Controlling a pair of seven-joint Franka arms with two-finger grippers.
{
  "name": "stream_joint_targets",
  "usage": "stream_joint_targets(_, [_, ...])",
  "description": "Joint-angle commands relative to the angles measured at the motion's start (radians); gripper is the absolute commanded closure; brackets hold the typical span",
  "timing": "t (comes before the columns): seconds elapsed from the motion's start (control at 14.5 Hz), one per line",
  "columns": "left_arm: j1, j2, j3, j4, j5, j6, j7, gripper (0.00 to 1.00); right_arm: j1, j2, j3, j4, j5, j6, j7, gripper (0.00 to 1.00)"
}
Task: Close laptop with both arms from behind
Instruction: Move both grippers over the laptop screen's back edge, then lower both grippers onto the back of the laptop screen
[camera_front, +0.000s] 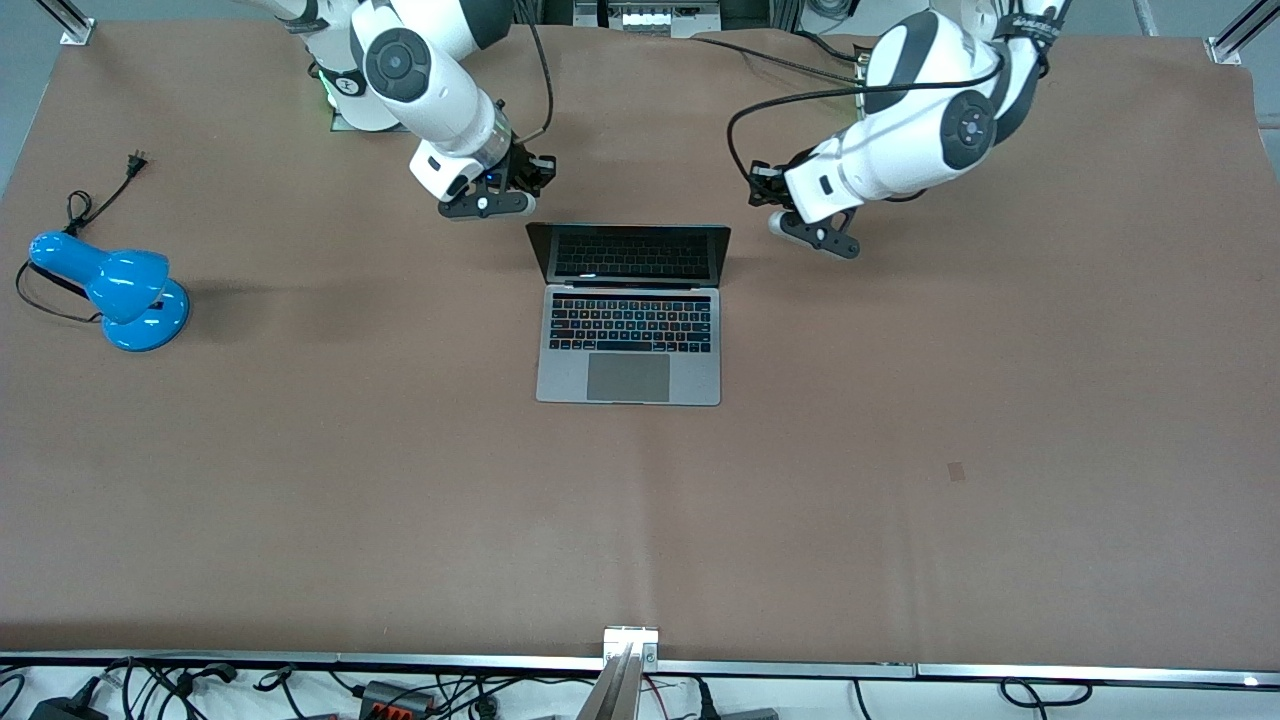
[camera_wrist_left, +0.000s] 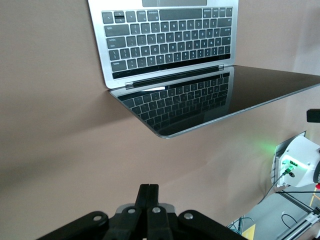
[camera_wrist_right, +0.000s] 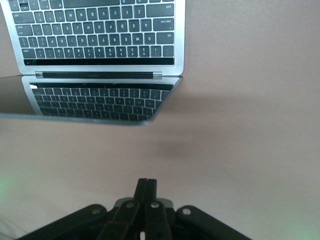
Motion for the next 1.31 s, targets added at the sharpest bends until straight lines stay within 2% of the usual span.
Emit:
stream_joint_targets(0.0, [0.010, -0.029, -0.069, -0.070, -0.081, 0.097, 0.023, 0.99, 0.022, 0.037, -0.011, 0.000, 0.022, 0.059, 0.012, 1.00])
stream_joint_targets(0.21, [0.010, 0.012, -0.155, -0.106, -0.135, 0.267, 0.020, 0.99, 0.027, 0.049, -0.011, 0.002, 0.025, 0.083, 0.014, 1.00])
stream_joint_targets(0.62, [0.009, 0.132, -0.158, -0.092, -0.132, 0.513, 0.096, 0.99, 0.031, 0.123, -0.013, 0.046, 0.023, 0.143, 0.006, 1.00])
stream_joint_targets(0.97, [0.013, 0.252, -0.155, -0.019, -0.123, 0.599, 0.135, 0.99, 0.008, 0.256, -0.019, 0.190, 0.019, 0.137, -0.003, 1.00])
stream_joint_targets(1.24, [0.015, 0.348, -0.150, 0.041, -0.123, 0.677, 0.193, 0.99, -0.019, 0.338, -0.020, 0.254, -0.010, 0.142, -0.005, 1.00])
